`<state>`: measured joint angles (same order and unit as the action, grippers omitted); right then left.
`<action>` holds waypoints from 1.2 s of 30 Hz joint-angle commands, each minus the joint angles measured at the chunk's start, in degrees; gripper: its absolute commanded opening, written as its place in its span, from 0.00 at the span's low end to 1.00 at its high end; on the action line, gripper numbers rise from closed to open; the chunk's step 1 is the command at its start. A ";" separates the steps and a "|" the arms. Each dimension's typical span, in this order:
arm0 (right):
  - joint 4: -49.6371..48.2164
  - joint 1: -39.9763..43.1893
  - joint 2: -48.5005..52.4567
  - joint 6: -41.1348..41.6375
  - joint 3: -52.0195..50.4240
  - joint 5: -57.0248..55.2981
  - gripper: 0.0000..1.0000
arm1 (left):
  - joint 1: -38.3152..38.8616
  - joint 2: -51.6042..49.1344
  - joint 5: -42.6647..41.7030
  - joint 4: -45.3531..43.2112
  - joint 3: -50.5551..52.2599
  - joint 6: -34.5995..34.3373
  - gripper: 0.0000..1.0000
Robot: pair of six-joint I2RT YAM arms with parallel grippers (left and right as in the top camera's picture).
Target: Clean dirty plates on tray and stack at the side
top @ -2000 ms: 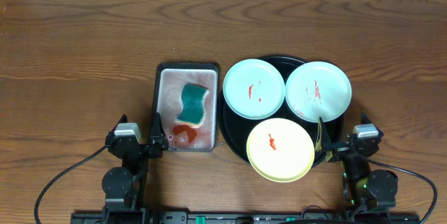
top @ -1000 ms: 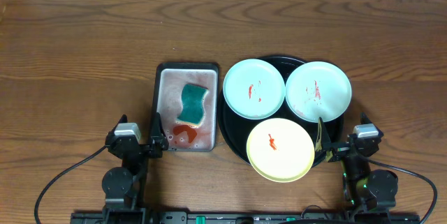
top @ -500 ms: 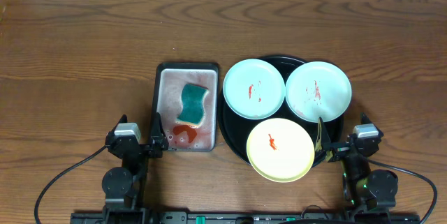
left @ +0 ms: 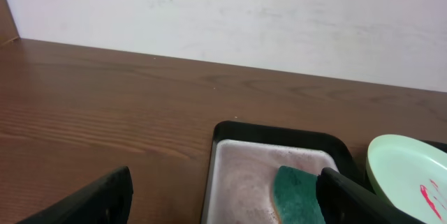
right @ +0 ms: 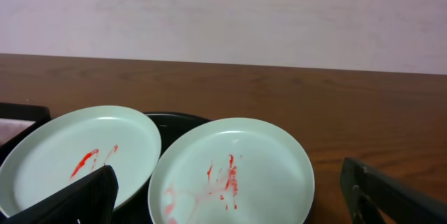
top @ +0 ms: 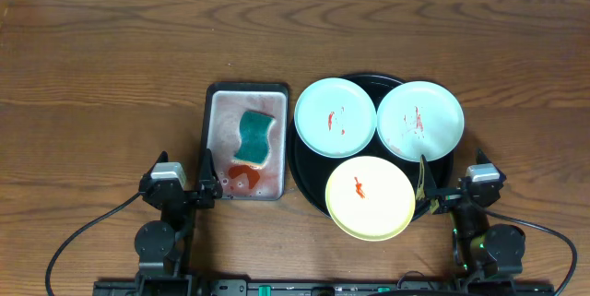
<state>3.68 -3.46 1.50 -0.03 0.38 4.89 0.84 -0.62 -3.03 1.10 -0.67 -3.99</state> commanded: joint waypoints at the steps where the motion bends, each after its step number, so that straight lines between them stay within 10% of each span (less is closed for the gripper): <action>1: 0.22 -0.37 0.02 0.63 -0.07 -0.35 0.99 | -0.24 0.28 0.74 2.47 0.44 0.98 0.85; 18: 10.38 -0.37 3.08 8.85 8.37 0.33 0.99 | -0.24 -11.69 -1.46 21.29 -16.90 -3.41 0.84; 36: 36.52 -0.37 41.94 9.42 39.43 10.56 0.99 | -0.24 -44.28 -4.07 53.29 -48.33 -3.85 0.84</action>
<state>39.68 -3.46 40.21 8.60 36.93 12.03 0.84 -43.72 -5.32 53.49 -47.03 -7.51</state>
